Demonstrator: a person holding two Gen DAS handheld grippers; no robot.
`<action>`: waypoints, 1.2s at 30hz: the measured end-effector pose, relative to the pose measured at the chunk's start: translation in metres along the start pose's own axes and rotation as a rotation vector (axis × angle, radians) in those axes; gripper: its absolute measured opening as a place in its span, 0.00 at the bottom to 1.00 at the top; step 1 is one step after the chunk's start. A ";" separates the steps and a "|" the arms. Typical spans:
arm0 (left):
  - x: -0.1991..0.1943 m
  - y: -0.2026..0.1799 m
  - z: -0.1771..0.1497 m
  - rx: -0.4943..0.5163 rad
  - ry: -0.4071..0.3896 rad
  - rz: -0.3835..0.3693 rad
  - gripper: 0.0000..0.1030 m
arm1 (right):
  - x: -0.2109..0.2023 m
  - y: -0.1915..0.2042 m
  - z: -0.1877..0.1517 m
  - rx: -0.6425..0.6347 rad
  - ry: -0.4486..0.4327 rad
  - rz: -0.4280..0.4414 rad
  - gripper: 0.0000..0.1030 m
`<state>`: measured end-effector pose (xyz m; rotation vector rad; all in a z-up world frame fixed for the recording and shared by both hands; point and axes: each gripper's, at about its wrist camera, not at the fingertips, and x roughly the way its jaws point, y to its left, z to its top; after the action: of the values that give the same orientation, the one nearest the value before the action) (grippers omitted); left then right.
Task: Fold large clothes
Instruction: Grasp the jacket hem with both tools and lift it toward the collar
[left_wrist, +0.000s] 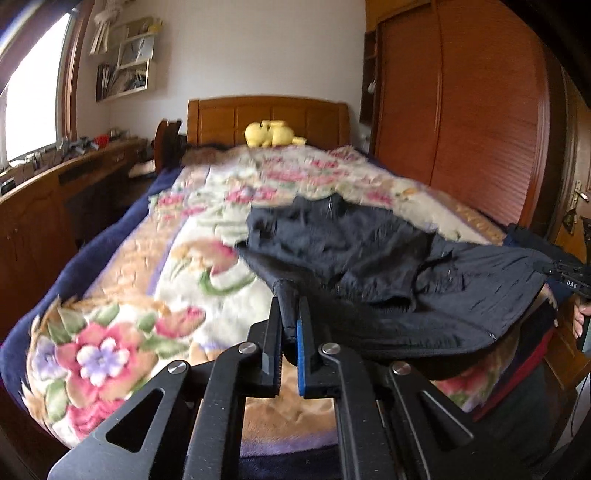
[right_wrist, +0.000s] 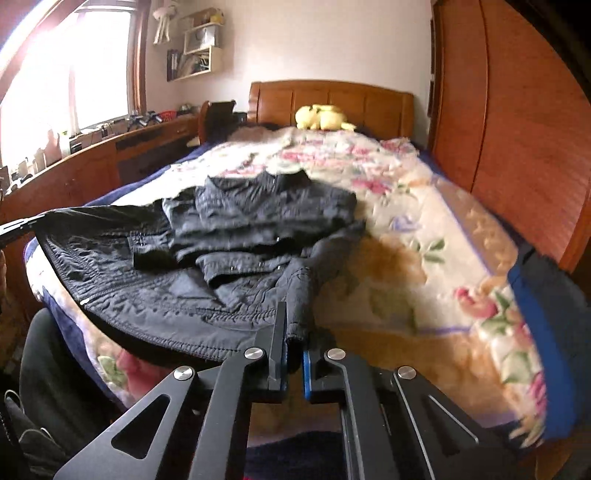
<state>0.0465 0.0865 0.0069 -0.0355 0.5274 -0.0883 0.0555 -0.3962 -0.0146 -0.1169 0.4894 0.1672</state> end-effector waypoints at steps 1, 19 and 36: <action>-0.006 -0.001 0.005 0.002 -0.016 -0.001 0.06 | -0.007 -0.001 0.001 -0.001 -0.010 -0.002 0.04; -0.121 -0.039 0.105 0.117 -0.320 -0.063 0.06 | -0.169 -0.013 0.021 -0.044 -0.285 -0.118 0.04; -0.016 -0.006 0.050 0.023 -0.115 -0.042 0.06 | -0.069 -0.024 -0.028 -0.010 -0.108 -0.030 0.04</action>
<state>0.0572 0.0824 0.0580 -0.0289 0.4109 -0.1321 -0.0125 -0.4332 -0.0047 -0.1247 0.3787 0.1457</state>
